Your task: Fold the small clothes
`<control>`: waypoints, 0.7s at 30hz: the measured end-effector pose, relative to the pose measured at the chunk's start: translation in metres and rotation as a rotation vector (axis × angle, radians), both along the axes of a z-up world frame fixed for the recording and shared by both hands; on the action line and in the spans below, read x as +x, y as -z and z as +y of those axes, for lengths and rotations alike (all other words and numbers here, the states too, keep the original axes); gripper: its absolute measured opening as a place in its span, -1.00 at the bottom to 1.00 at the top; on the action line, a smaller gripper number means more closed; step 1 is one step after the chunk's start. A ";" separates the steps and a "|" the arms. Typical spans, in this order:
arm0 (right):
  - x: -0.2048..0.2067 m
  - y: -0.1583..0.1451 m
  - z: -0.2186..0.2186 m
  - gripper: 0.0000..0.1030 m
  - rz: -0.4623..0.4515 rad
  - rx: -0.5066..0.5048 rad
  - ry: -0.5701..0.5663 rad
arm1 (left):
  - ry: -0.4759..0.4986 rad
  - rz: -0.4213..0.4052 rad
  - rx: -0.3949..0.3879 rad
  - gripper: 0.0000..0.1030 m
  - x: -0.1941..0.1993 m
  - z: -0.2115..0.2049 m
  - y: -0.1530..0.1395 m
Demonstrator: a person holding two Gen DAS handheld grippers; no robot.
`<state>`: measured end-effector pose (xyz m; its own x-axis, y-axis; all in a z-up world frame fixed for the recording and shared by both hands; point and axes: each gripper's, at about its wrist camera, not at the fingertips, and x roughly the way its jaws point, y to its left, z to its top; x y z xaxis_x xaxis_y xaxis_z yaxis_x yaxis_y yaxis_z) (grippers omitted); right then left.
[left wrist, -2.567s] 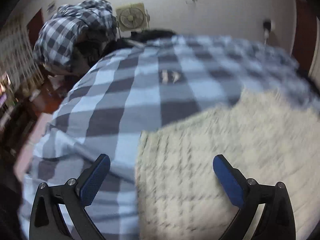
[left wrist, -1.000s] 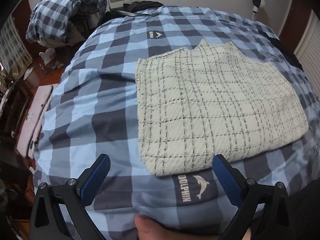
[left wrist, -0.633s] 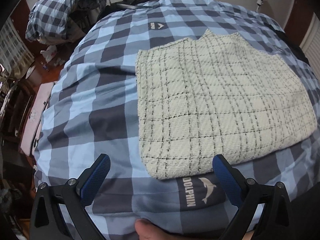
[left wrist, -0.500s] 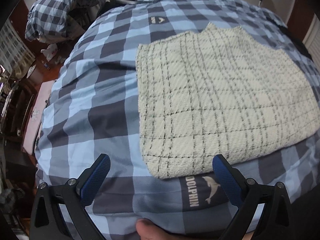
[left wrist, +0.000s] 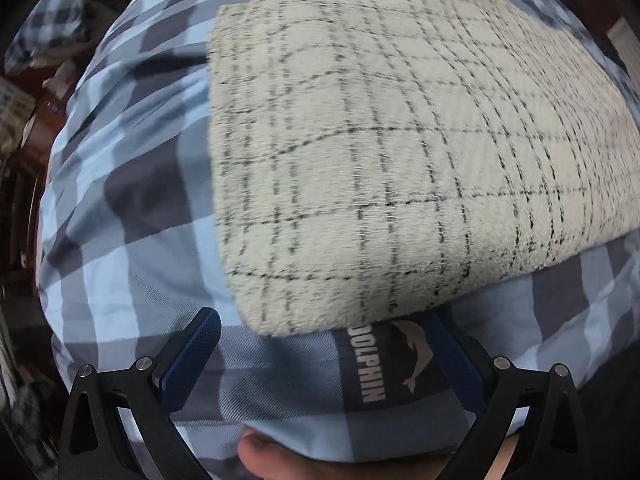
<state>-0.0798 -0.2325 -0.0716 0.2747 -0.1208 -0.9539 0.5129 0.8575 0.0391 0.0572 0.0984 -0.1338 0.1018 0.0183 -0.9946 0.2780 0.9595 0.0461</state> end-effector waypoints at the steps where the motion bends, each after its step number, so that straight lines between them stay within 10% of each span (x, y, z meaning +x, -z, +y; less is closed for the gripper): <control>1: 0.002 0.004 0.000 0.72 0.020 0.006 -0.004 | -0.008 0.009 -0.002 0.99 0.002 0.001 0.003; 8: 0.019 0.029 0.015 0.72 0.111 -0.045 -0.146 | -0.049 0.071 -0.043 0.87 0.018 0.008 0.022; 12: 0.027 0.036 0.034 0.71 0.116 -0.016 -0.236 | 0.017 0.082 -0.093 0.18 0.024 0.001 0.024; 16: 0.026 0.040 0.051 -0.28 0.115 0.043 -0.284 | 0.057 0.056 -0.111 -0.45 0.023 -0.007 0.015; 21: 0.021 0.029 0.061 -0.67 0.050 0.098 -0.299 | 0.036 0.011 -0.193 -0.63 0.023 -0.006 -0.008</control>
